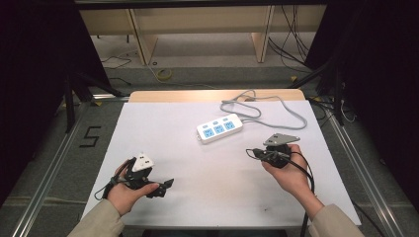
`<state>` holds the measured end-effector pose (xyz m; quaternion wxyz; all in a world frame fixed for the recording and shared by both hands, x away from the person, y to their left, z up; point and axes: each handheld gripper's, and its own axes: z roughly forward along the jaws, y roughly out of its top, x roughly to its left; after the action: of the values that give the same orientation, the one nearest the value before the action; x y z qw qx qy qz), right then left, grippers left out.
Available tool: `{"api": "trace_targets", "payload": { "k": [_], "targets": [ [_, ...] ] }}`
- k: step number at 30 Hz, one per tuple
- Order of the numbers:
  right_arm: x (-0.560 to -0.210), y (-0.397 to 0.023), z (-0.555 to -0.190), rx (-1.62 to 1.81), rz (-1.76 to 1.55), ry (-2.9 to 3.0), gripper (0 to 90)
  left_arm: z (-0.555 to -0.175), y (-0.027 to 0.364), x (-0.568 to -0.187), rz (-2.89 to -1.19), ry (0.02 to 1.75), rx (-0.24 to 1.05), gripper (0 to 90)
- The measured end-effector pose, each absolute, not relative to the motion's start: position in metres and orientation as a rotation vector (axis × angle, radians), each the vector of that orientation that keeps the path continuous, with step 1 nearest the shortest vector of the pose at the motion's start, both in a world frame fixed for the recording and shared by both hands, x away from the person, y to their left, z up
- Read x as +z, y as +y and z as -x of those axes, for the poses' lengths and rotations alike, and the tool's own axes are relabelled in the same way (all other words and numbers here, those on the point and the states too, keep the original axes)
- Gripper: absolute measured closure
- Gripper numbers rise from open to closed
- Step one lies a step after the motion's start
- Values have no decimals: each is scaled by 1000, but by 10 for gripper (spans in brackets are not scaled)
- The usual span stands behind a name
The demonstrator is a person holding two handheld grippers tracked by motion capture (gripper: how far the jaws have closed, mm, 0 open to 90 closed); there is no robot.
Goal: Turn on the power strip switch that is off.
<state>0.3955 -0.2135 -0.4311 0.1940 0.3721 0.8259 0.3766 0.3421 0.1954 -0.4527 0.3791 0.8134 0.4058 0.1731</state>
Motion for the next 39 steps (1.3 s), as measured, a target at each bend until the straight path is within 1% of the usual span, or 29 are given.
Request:
{"api": "trace_targets", "payload": {
  "k": [18,39],
  "targets": [
    [-433,-184,-424,1051,-1022,2343,900,-342,195,-453,-2080,1035,443,14],
    [-432,-166,-450,1014,-1019,2357,900,-341,194,-453,-2084,1028,431,17]
  ]
}}
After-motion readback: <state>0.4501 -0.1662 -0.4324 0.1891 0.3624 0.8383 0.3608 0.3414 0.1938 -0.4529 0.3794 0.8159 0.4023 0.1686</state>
